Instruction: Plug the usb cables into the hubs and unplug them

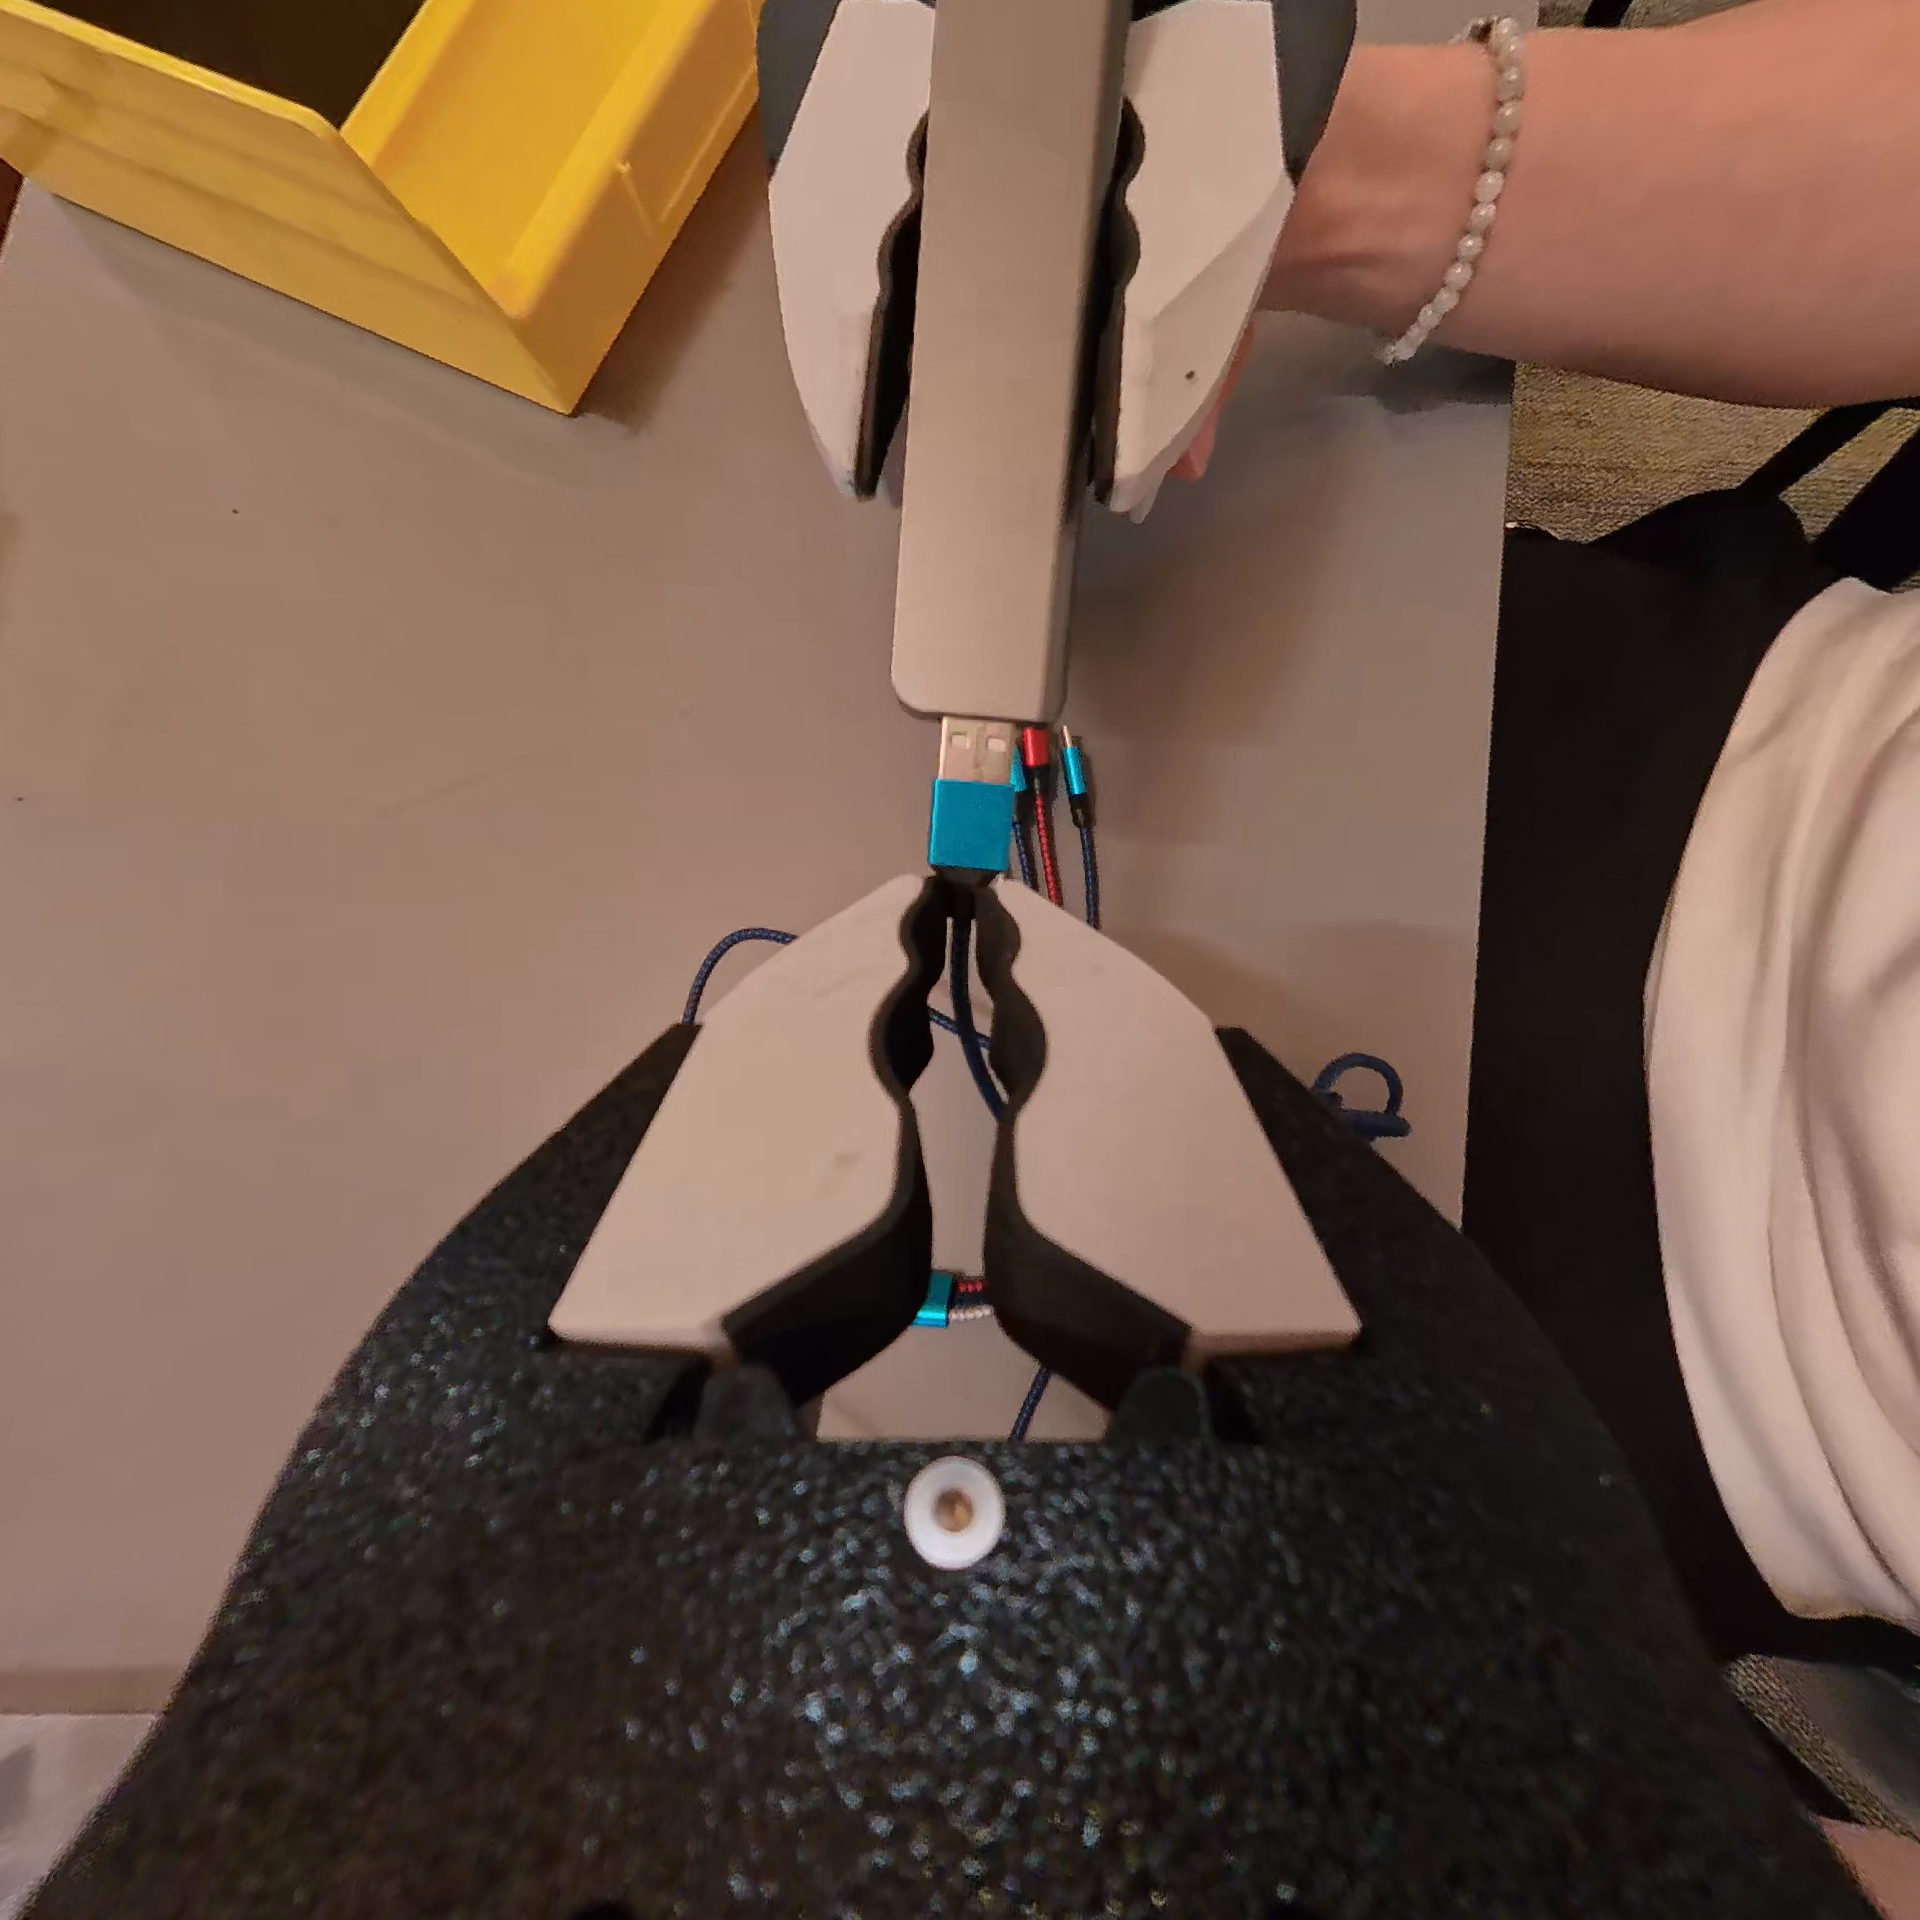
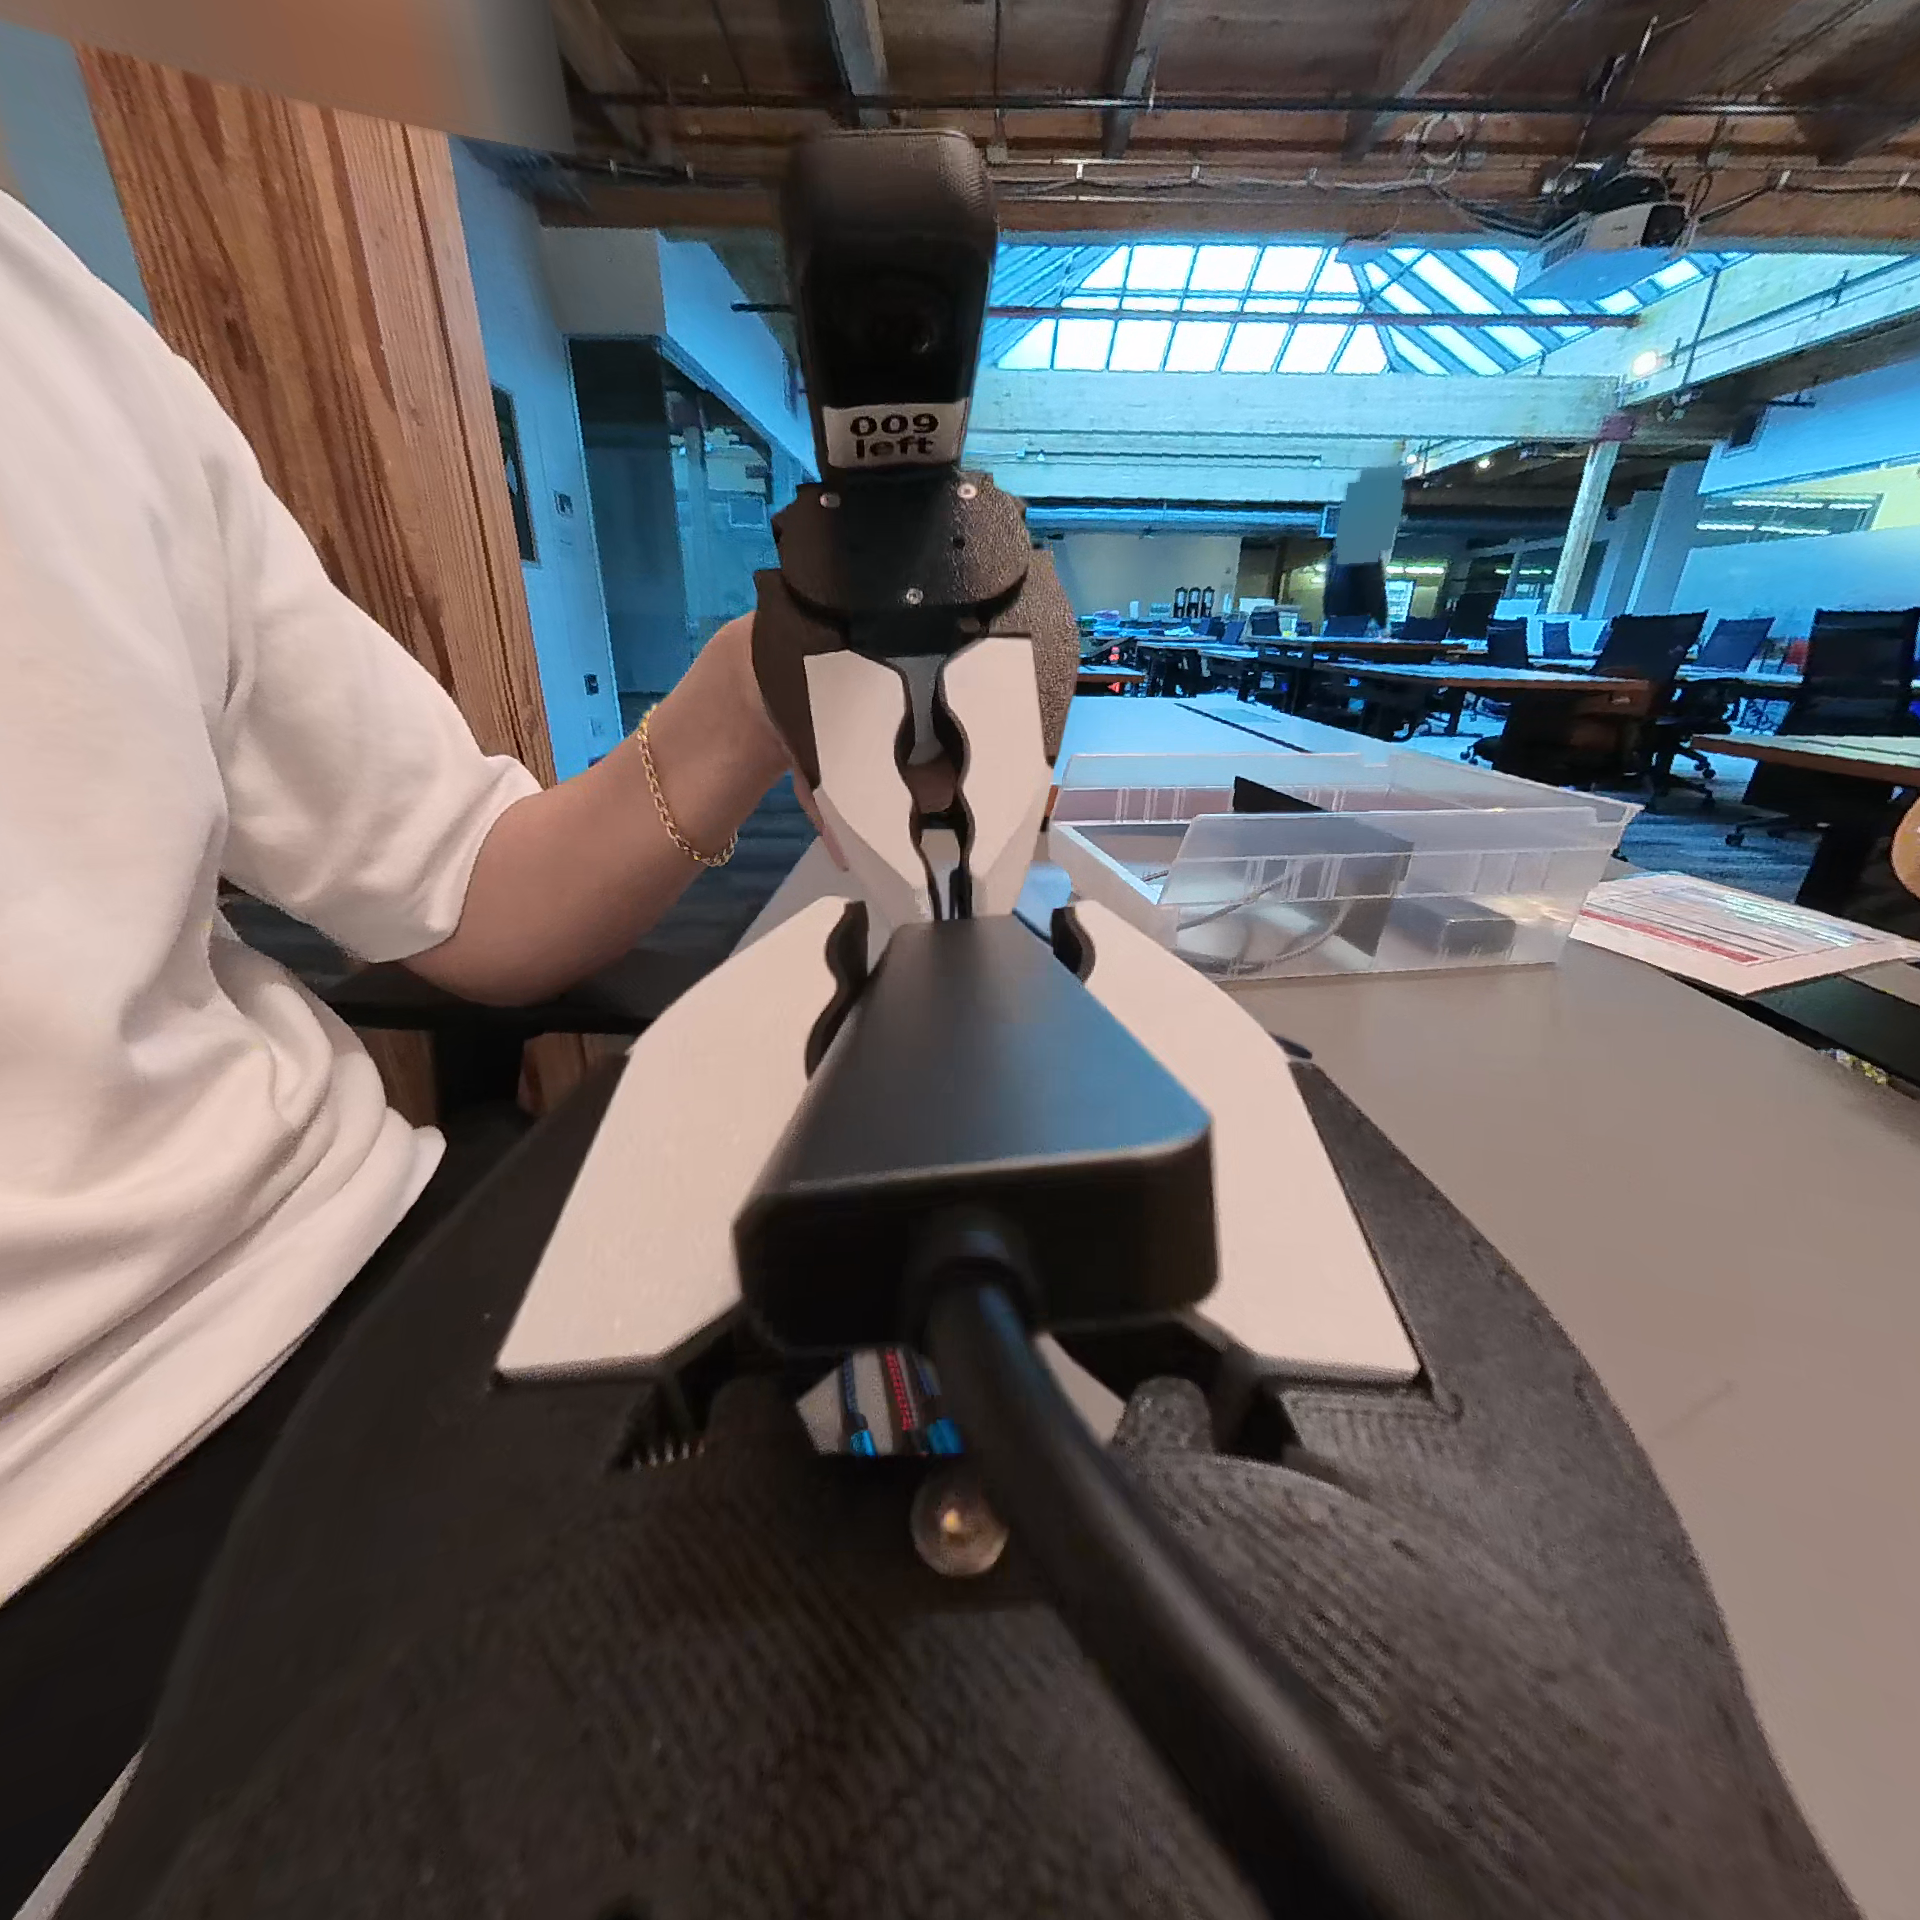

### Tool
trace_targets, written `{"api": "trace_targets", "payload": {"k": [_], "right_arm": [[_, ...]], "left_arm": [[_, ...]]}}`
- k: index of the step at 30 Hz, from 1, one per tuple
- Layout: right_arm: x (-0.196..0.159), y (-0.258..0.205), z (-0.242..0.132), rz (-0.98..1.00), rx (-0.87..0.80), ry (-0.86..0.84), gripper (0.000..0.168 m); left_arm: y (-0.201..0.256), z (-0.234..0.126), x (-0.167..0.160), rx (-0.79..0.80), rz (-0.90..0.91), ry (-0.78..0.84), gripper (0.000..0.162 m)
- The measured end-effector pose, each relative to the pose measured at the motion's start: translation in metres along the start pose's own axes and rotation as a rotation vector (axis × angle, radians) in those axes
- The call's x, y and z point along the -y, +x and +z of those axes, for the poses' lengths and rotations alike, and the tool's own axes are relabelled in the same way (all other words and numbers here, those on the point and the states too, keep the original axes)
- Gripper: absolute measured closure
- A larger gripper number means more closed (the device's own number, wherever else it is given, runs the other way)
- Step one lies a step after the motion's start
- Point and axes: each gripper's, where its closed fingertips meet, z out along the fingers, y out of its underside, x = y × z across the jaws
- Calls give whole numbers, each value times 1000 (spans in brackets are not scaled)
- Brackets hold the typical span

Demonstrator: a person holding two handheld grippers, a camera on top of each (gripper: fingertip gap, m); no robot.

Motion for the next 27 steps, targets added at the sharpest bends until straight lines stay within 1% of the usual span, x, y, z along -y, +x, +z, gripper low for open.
{"api": "trace_targets", "payload": {"k": [4, 8, 10, 14, 16, 19, 21, 25, 27], "right_arm": [[0, 1, -3, -28, -14, -38, 132], [13, 3, -11, 9, -27, 67, 132], [21, 5, -14, 26, -37, 133, 133], [45, 5, -20, 54, -23, 301, 132], [51, 5, -20, 50, -18, 333, 132], [58, 5, -18, 48, -5, 358, 132], [58, 7, -15, 53, -16, 370, 133], [52, 10, -15, 76, -24, 365, 132], [53, 10, -15, 81, -26, 375, 133]], "left_arm": [[-1, -5, 8, 27, 15, 46, 157], [-4, -8, 25, 21, 40, 183, 157], [-7, -13, 36, 45, 85, 277, 157], [-6, -32, 67, 64, 124, 549, 157], [-6, -37, 73, 49, 105, 632, 157], [-5, -43, 78, -23, 44, 744, 157], [-7, -45, 78, -45, 17, 789, 158], [-10, -42, 73, -40, 34, 771, 157], [-10, -43, 74, -37, 41, 790, 157]]}}
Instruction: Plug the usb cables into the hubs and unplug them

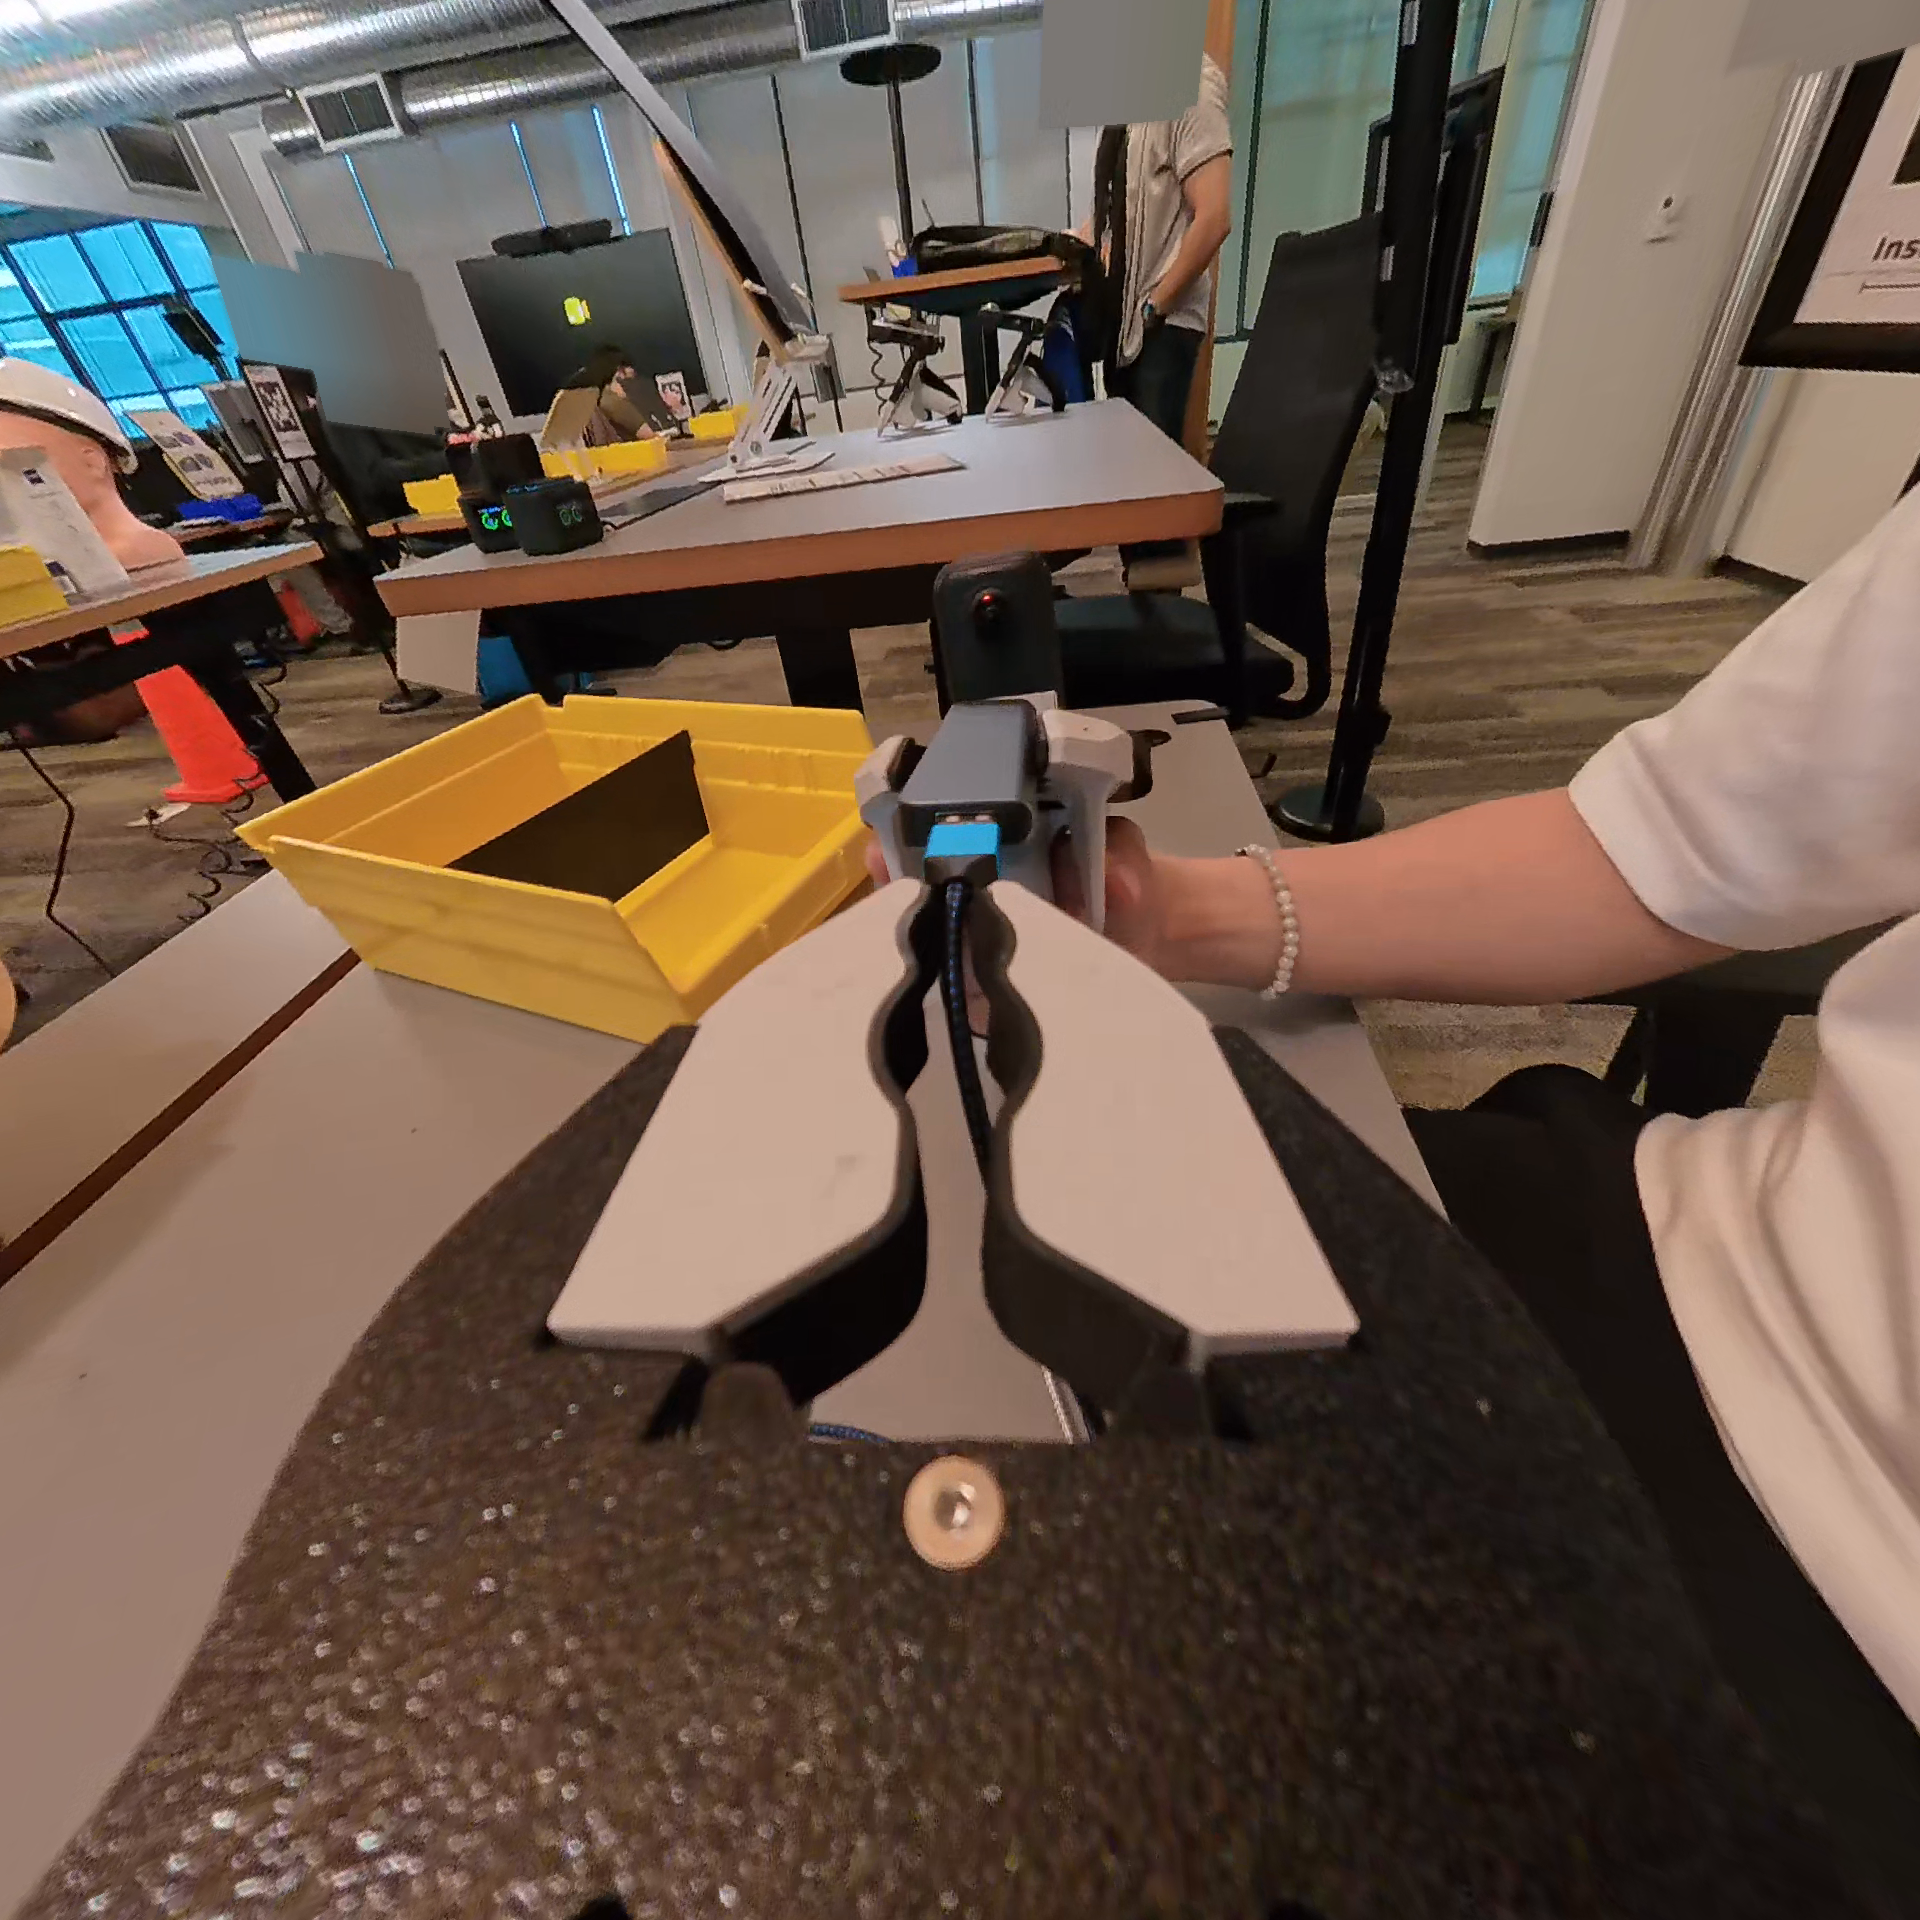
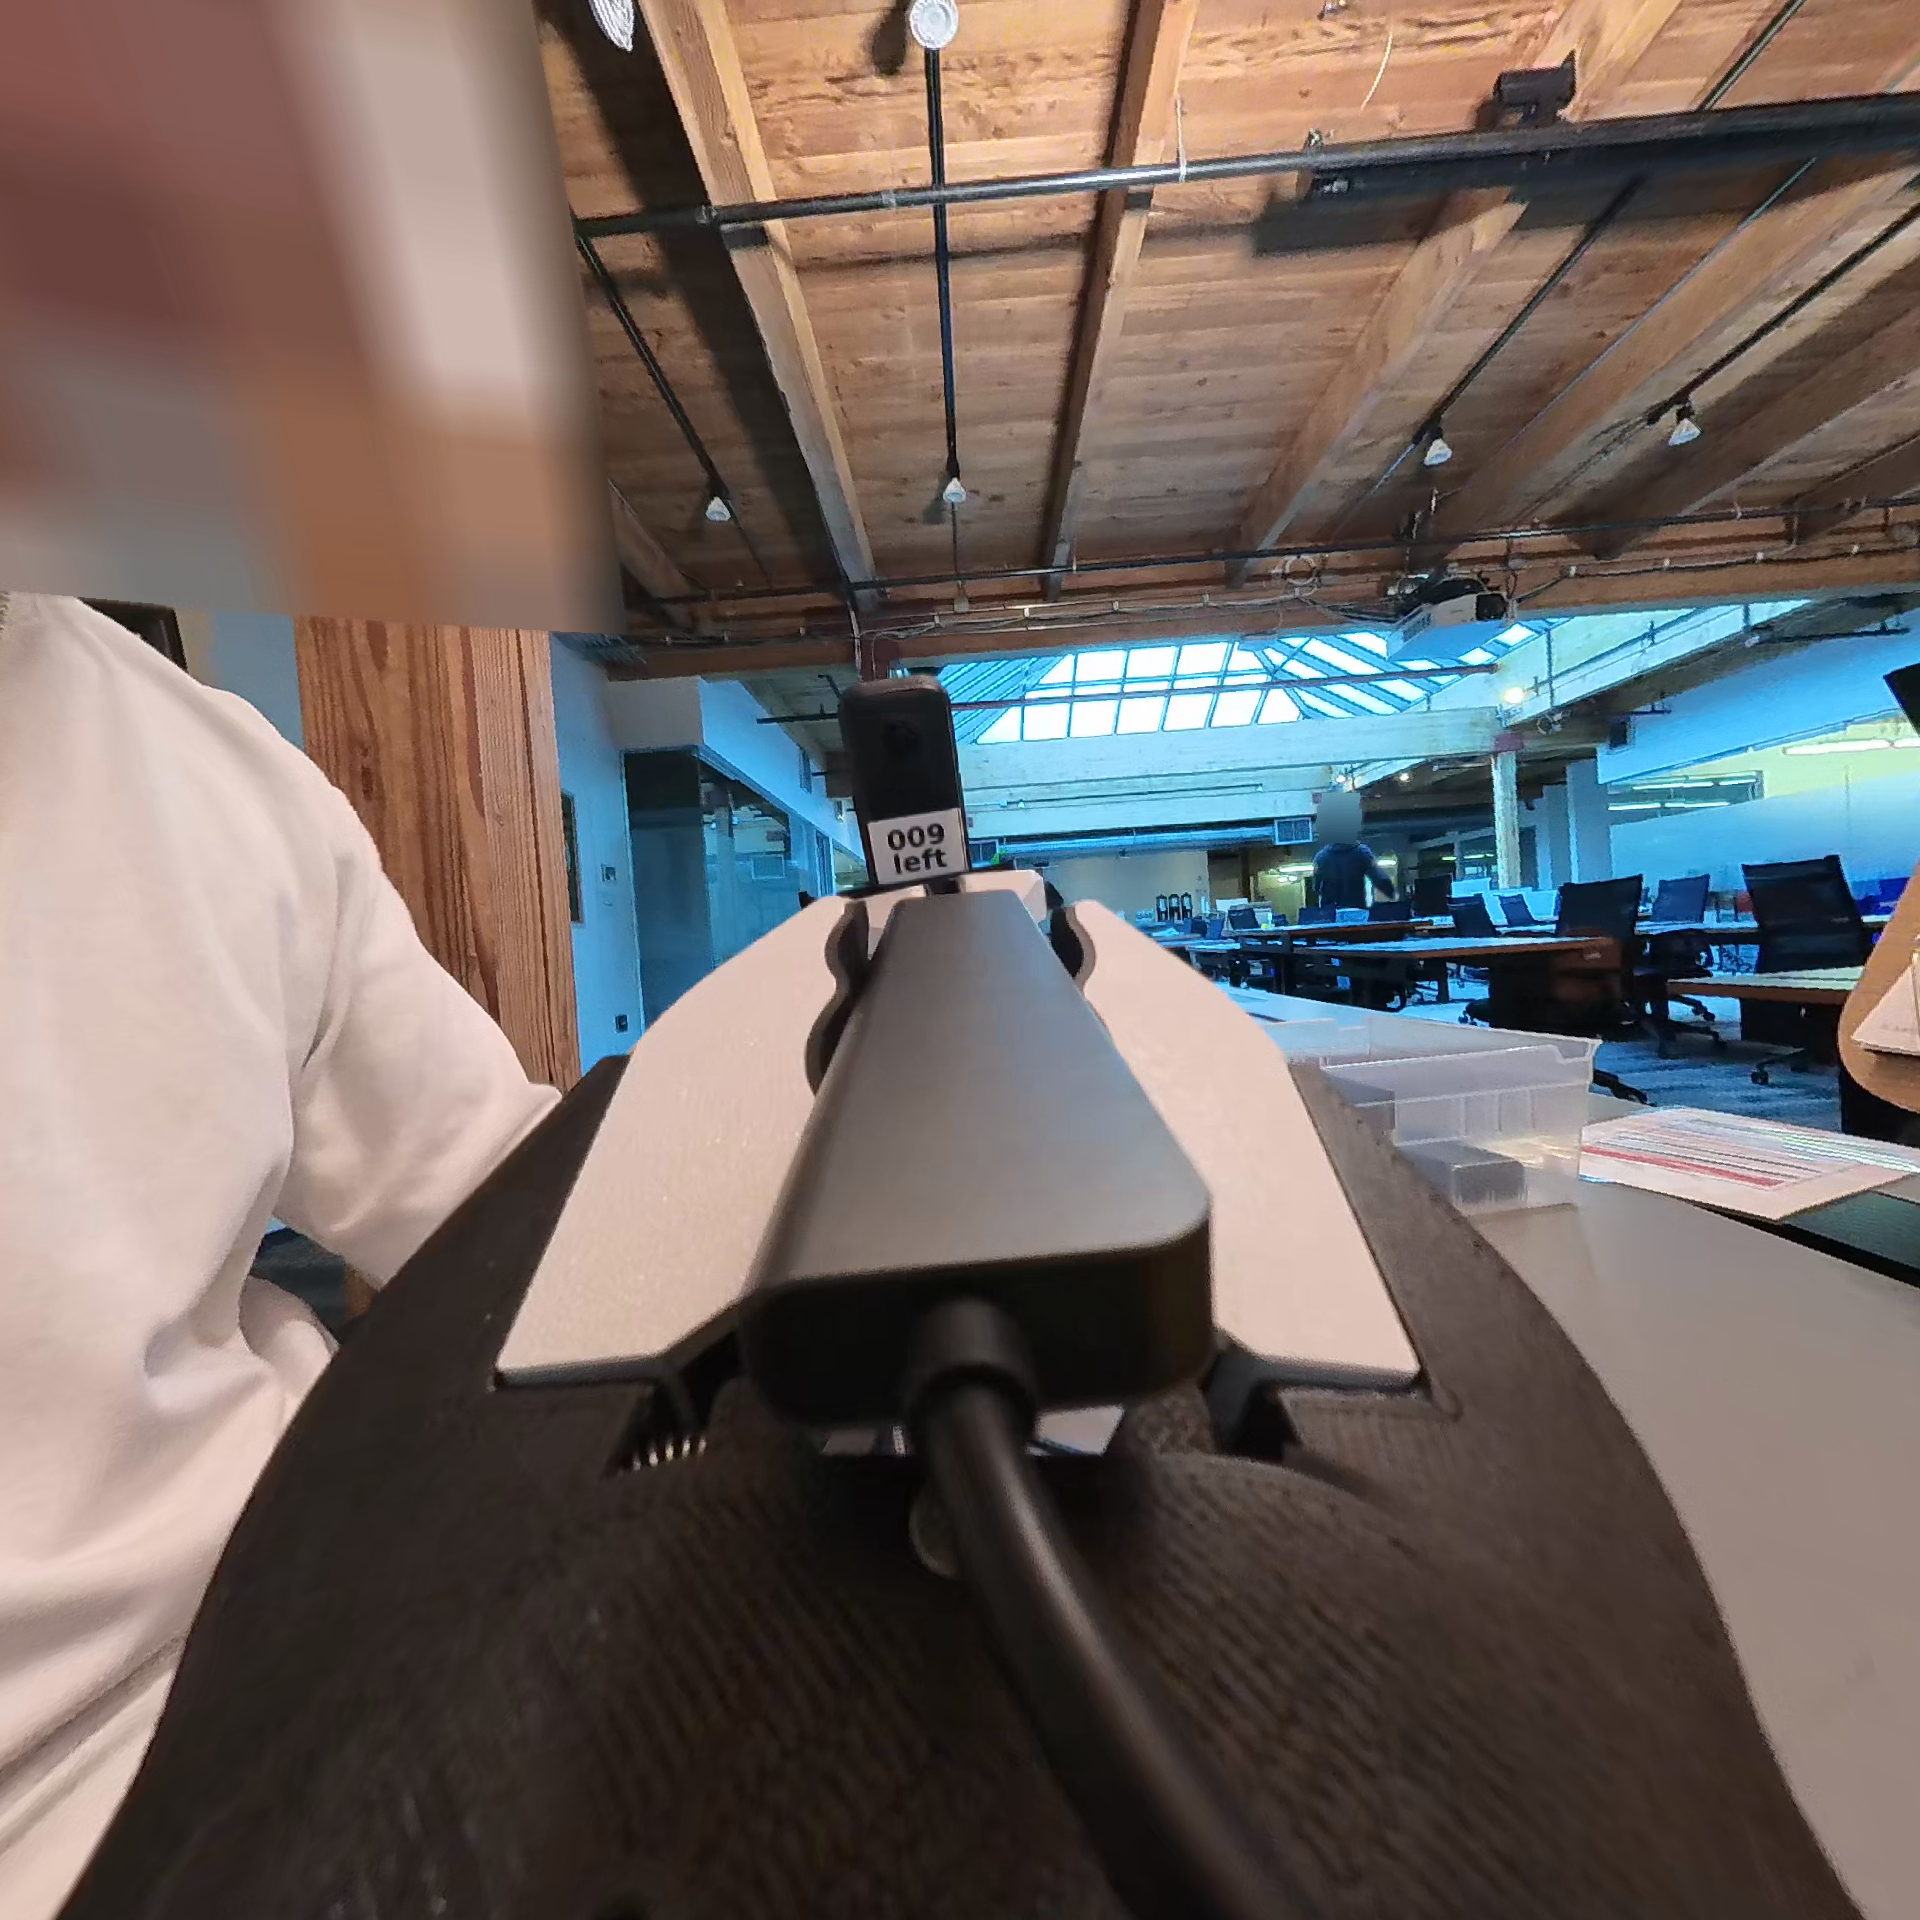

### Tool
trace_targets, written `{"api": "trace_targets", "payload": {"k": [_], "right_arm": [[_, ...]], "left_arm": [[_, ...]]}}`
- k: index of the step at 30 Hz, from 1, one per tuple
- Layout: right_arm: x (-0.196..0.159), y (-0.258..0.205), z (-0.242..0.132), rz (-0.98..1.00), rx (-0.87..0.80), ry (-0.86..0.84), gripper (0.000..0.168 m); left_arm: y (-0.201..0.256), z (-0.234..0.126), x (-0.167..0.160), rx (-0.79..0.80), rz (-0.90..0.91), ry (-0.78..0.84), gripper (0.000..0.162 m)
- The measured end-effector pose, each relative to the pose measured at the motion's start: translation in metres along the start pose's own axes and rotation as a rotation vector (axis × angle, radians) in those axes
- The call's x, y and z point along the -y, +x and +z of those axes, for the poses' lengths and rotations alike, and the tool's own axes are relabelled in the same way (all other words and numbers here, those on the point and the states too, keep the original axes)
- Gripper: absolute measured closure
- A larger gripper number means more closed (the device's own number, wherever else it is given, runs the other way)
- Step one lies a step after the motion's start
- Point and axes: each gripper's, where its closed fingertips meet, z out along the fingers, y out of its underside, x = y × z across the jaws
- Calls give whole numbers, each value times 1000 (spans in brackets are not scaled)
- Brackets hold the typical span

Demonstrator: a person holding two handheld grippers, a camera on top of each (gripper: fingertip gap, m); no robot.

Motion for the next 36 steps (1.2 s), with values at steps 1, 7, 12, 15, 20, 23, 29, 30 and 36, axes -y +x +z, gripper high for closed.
{"api": "trace_targets", "payload": {"k": [1, 7, 12, 15, 20, 23, 29, 30, 36], "right_arm": [[1, -1, 0, 4, 4, 3, 133], [2, -1, -2, 5, 5, -2, 133], [-4, -4, 2, 2, 18, -26, 132], [-3, -3, 2, 6, 13, -17, 133], [0, -4, 2, 2, 15, -7, 133], [1, -4, 3, 6, 17, 0, 133], [1, -4, 3, -1, 9, -2, 132], [0, -3, 3, -1, 8, -8, 132], [-2, -2, 3, 18, -2, -18, 133]], "left_arm": [[1, 0, 1, -5, 1, 9, 157], [2, 3, -1, -16, -7, 16, 150], [2, 3, 3, -9, -4, 28, 145], [3, 3, 3, -10, 5, 14, 149], [4, 4, 3, -10, 5, 16, 147], [3, 4, 2, -13, -17, 25, 143], [2, 5, -2, -22, -49, 8, 143], [4, 6, -3, -40, -56, 5, 149], [3, 7, 0, -28, -64, 16, 149]]}}
